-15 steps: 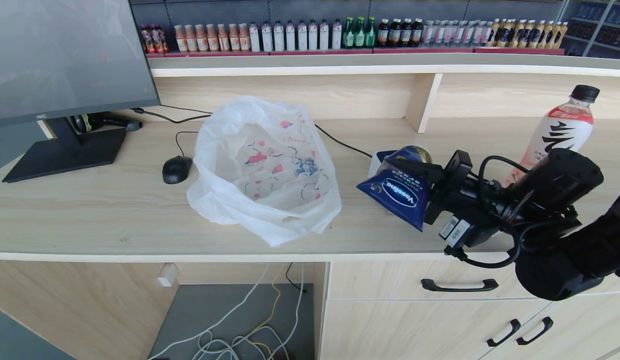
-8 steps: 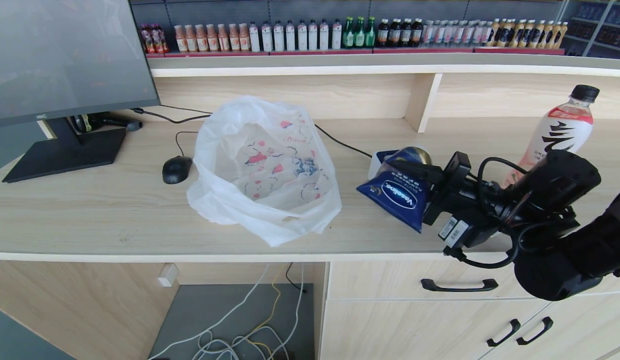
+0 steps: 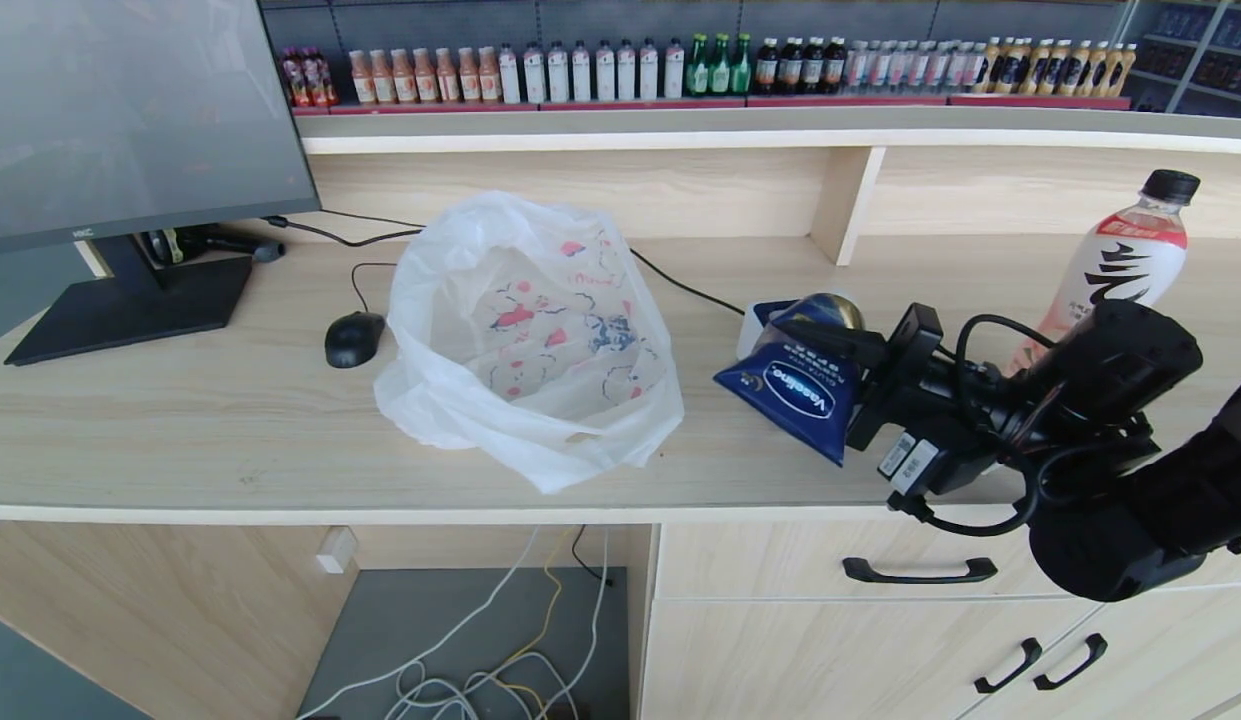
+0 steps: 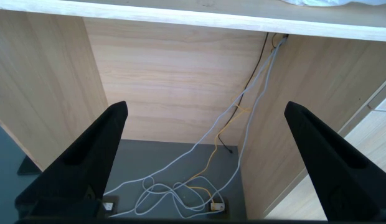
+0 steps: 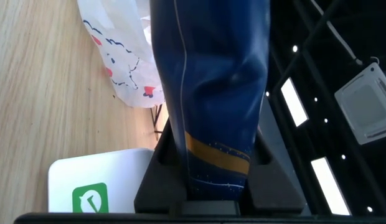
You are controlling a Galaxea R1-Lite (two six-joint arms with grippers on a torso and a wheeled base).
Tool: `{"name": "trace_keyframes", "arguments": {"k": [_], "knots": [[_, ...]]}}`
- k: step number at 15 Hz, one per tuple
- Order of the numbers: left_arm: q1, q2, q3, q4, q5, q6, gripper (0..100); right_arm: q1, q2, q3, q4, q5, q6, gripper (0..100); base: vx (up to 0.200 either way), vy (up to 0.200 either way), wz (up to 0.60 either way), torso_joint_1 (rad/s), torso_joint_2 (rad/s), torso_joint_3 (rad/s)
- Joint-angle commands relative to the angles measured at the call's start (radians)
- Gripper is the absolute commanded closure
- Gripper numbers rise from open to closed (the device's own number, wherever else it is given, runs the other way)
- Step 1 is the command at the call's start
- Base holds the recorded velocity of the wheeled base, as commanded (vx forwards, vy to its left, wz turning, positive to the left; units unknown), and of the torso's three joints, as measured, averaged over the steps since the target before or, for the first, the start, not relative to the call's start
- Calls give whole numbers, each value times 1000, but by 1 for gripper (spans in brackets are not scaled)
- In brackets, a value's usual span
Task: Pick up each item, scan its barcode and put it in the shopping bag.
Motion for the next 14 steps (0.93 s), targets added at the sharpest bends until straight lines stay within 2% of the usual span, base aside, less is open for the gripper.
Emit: {"name": "trace_keyframes", "arguments": {"k": [1, 9, 14], "knots": [[-1, 0, 0, 0, 0, 0, 0, 1, -6, 0, -1, 0, 0, 100, 0, 0, 0, 0, 0, 0], [-1, 0, 0, 0, 0, 0, 0, 1, -20, 0, -1, 0, 10, 100, 0, 0, 0, 0, 0, 0], [1, 0, 0, 0, 0, 0, 0, 30, -127, 6, -1, -33, 94, 100, 0, 0, 0, 0, 0, 0]]}}
